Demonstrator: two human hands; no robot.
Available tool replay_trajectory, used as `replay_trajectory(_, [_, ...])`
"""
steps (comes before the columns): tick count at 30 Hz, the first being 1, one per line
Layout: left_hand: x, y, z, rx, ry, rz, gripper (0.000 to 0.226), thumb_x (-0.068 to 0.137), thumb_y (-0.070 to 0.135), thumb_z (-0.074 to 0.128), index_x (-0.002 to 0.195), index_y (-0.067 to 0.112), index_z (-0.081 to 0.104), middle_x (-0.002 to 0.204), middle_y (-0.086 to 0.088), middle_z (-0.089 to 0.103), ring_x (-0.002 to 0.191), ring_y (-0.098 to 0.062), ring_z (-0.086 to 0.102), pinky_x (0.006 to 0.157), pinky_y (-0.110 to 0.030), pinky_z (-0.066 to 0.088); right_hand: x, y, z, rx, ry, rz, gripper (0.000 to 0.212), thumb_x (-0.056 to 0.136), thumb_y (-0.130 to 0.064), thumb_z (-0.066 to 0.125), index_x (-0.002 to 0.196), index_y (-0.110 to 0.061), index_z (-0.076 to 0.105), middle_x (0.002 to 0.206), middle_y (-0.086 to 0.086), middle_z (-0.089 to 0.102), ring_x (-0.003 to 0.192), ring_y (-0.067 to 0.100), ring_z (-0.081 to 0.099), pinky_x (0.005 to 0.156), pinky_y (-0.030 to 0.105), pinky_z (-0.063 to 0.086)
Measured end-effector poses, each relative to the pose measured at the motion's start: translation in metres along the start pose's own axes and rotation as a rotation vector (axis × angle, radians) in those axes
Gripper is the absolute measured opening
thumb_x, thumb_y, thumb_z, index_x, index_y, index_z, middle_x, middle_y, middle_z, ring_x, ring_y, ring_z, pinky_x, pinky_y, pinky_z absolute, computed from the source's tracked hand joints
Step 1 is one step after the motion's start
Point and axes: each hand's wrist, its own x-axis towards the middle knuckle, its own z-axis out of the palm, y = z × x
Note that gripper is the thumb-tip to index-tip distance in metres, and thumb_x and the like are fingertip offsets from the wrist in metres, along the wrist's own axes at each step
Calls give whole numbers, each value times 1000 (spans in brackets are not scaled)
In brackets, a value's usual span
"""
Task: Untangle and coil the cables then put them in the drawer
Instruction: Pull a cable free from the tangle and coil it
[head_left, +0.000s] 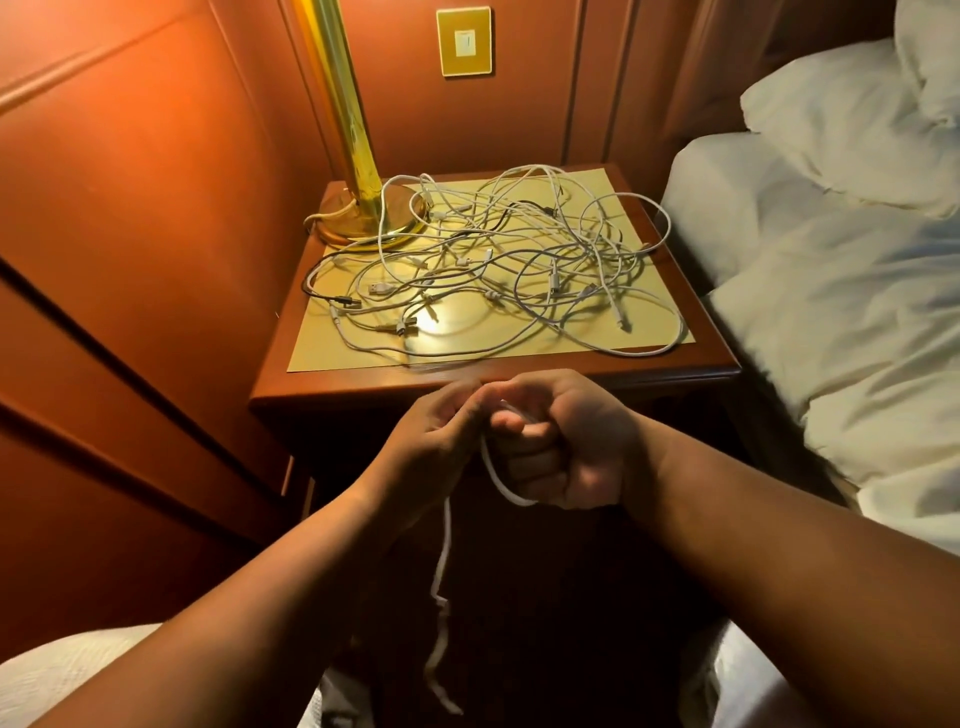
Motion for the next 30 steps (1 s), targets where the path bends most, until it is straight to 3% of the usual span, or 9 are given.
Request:
replay_trajectory(3, [-3, 3, 6, -241, 11, -78, 27, 89, 36, 54, 98, 18, 71, 82, 3, 71, 79, -9, 65, 72, -24, 52, 4, 2, 0, 107, -72, -8, 37, 94, -38, 41, 64, -17, 49, 44, -8, 26, 39, 9, 12, 40, 20, 12])
replay_trajectory(8, [-2, 13, 16, -622, 55, -300, 36, 93, 45, 54, 91, 12, 68, 79, -13, 66, 64, -21, 62, 56, -28, 51, 12, 5, 6, 264, -130, -168, 35, 97, -29, 34, 64, -19, 41, 47, -6, 30, 41, 10, 16, 41, 24, 18])
replay_trajectory(12, [-1, 9, 18, -493, 52, -387, 26, 101, 26, 44, 89, 19, 66, 61, -2, 36, 48, -10, 29, 51, -26, 16, 16, -5, 13, 347, 110, -582, 36, 104, -30, 29, 75, -16, 44, 59, -2, 40, 52, 12, 39, 55, 25, 39])
replay_trajectory(14, [-4, 6, 19, -377, -51, -453, 28, 103, 24, 42, 92, 19, 67, 61, -1, 31, 49, -11, 23, 51, -26, 13, 14, -10, 9, 287, 233, -736, 36, 106, -30, 29, 81, -13, 49, 71, 4, 57, 68, 16, 57, 69, 28, 50])
replay_trajectory(16, [-5, 6, 19, -261, -95, -452, 29, 105, 25, 40, 106, 12, 65, 59, 1, 33, 49, -10, 24, 50, -25, 15, 13, -12, 2, 69, 338, -795, 35, 107, -26, 29, 87, -10, 52, 86, 12, 67, 86, 23, 68, 82, 32, 56])
replay_trajectory(20, [-2, 9, 9, 233, -142, -248, 27, 101, 34, 49, 92, 22, 72, 62, 9, 57, 54, -9, 48, 53, -30, 34, 16, -4, -11, -1155, 705, -873, 22, 100, -19, 38, 93, -9, 57, 90, 6, 64, 85, 18, 63, 77, 27, 51])
replay_trajectory(23, [-1, 11, 3, 461, -167, -169, 18, 97, 30, 59, 84, 32, 71, 83, 11, 72, 78, -5, 64, 75, -33, 48, 18, -2, -14, -1519, 711, -712, 17, 99, -25, 39, 90, -19, 52, 86, -5, 55, 79, 15, 53, 68, 31, 37])
replay_trajectory(26, [0, 13, -6, 683, -133, 39, 11, 90, 22, 67, 87, 30, 72, 82, 16, 68, 82, -2, 64, 71, -23, 51, 20, -3, -14, -1667, 703, -432, 24, 104, -33, 37, 84, -24, 45, 87, -5, 50, 79, 16, 47, 69, 32, 33])
replay_trajectory(30, [7, 10, -22, 615, -1, 76, 16, 83, 33, 75, 87, 22, 64, 71, 10, 61, 64, -7, 55, 57, -18, 42, 18, -7, -6, -1234, 541, -296, 47, 107, -33, 33, 64, -25, 53, 65, -6, 51, 61, 11, 45, 64, 32, 33])
